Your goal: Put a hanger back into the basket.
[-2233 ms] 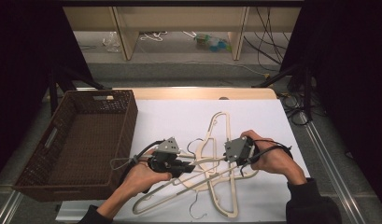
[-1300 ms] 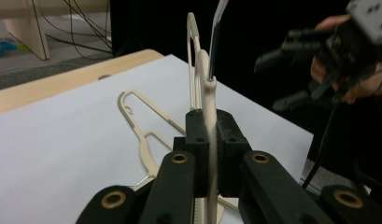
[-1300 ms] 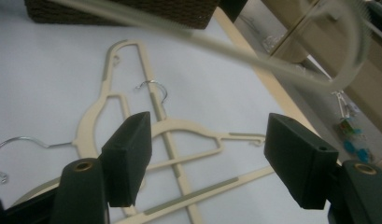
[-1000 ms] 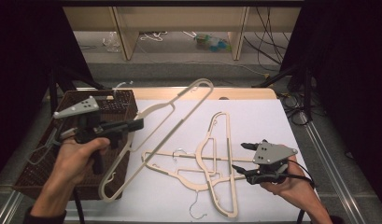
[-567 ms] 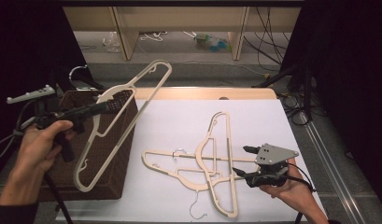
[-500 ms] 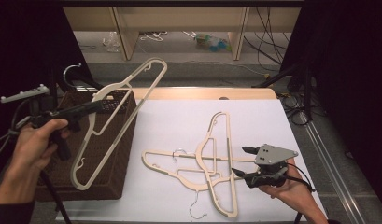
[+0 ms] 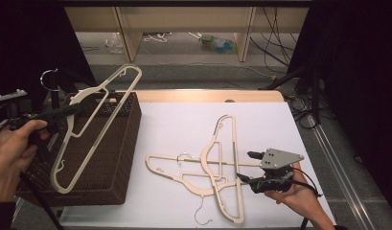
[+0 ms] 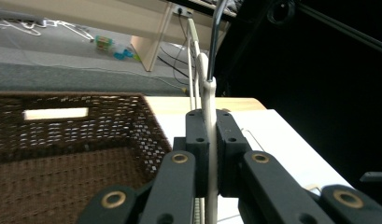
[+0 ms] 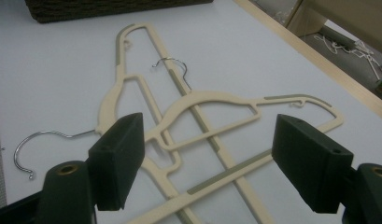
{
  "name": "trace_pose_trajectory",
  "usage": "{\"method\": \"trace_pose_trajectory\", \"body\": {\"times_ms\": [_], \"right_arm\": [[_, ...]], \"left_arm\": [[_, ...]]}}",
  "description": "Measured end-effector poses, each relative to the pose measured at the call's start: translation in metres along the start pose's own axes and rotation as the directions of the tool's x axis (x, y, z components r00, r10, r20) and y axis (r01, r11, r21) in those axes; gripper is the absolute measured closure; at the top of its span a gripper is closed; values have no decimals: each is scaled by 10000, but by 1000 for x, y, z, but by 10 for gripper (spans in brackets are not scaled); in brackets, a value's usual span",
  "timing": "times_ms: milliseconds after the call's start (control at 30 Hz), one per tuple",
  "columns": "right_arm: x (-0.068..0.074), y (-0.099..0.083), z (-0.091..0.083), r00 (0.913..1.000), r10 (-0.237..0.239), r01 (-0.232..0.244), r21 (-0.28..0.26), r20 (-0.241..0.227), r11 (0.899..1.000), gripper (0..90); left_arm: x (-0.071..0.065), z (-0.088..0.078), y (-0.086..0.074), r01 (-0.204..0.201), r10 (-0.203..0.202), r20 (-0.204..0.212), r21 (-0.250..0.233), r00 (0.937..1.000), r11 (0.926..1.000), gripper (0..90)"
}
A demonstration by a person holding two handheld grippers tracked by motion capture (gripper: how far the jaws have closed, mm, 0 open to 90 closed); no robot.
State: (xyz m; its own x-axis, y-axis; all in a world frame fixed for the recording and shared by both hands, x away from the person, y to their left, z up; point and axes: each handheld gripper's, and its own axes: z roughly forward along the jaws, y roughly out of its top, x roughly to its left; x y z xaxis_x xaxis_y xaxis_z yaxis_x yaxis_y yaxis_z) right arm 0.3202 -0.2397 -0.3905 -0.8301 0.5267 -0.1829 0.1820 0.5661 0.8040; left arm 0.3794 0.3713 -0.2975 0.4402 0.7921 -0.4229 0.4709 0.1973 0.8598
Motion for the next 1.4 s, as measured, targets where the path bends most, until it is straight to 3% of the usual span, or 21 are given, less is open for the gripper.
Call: {"method": "trace_pose_trajectory", "body": {"times_ms": [200, 433, 633, 800, 867, 1033, 1167, 1400], "right_arm": [[0, 0, 0, 10000, -25, 25, 78, -80, 10000, 264], [-1, -1, 1, 10000, 10, -10, 22, -6, 10000, 264], [0, -1, 2, 10000, 15, -15, 44, -82, 10000, 265], [0, -1, 2, 9999, 6, -5, 140, -114, 9999, 264], [0, -1, 2, 9999, 24, -22, 126, -130, 9999, 265], [0, -1, 3, 9999, 8, -7, 72, -112, 10000, 265], [0, -2, 3, 9999, 3, -2, 86, -149, 10000, 265], [0, -2, 3, 9998, 36, -34, 135, -173, 9999, 265]], "left_arm": [[14, -3, 7, 259, -259, -62, 23, 9996, 9997, 857], [28, -7, 17, -63, 72, -285, 333, 9996, 9994, 857], [47, -5, 9, -500, 517, -123, 1148, 9986, 9921, 857], [58, -3, 4, -421, 427, -22, 1300, 9991, 9906, 857], [64, -2, 0, -565, 590, -100, 1640, 9982, 9848, 857], [68, 1, -4, -527, 505, 171, 1801, 9986, 9822, 857], [73, 5, -8, -591, 597, 38, 2241, 9982, 9728, 857], [83, 9, -17, -291, 281, 79, 2441, 9996, 9693, 856]]}}
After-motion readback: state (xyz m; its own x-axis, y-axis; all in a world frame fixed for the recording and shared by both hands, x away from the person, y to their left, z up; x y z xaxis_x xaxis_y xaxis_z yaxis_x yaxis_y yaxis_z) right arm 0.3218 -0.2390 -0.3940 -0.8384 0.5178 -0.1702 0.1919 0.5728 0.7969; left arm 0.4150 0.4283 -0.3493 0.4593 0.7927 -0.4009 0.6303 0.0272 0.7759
